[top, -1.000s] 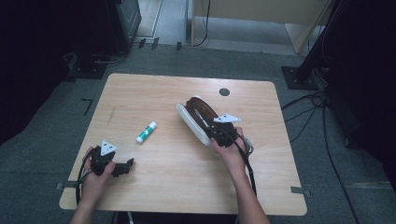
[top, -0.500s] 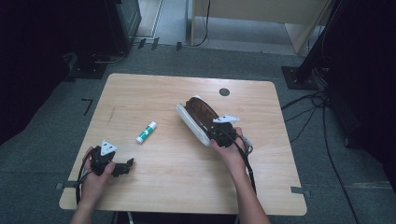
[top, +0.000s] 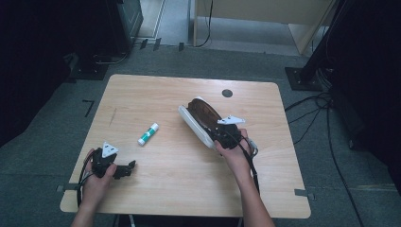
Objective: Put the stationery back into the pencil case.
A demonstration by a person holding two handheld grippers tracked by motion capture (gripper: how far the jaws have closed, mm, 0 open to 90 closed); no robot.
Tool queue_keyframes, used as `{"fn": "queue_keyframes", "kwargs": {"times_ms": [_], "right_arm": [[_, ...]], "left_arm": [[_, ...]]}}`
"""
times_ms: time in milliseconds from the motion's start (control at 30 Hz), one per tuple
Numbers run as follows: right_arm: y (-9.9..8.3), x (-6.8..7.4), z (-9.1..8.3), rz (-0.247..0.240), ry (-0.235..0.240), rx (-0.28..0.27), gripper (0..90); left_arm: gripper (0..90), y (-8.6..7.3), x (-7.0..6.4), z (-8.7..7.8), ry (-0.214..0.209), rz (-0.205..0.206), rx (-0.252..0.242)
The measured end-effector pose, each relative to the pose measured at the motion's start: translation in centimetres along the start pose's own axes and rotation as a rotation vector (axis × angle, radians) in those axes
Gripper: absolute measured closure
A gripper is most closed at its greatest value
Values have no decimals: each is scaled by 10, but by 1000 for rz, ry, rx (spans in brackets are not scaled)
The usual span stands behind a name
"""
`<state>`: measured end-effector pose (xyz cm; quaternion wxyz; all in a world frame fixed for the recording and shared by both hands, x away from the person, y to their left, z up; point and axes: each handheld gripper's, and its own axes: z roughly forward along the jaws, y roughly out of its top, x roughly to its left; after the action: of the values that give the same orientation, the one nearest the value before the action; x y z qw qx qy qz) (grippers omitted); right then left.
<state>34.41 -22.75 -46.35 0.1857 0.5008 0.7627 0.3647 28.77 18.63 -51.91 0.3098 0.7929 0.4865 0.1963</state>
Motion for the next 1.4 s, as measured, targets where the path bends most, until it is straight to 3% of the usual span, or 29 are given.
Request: {"fn": "queue_keyframes", "kwargs": {"times_ms": [200, 400, 500, 633, 767, 967, 1400], "right_arm": [[1, -1, -6, -2, 2, -27, 759], [5, -1, -23, -5, 1, -99, 765], [8, -1, -33, -16, 9, -138, 724], [9, 1, -47, -40, -16, -195, 644], [9, 0, -59, -40, 6, -235, 554], [3, -1, -75, -37, 12, -238, 384], [-48, -14, -87, 22, -21, -214, 230]], "left_arm": [[0, 0, 0, 0, 0, 0, 0], [0, 0, 0, 0, 1, 2, 2], [0, 0, 0, 0, 1, 2, 1], [0, 0, 0, 0, 0, 2, 2], [0, 0, 0, 0, -5, 6, 2], [0, 1, 1, -1, -9, -1, 8], [41, 7, 1, -1, -22, -43, -21]]}}
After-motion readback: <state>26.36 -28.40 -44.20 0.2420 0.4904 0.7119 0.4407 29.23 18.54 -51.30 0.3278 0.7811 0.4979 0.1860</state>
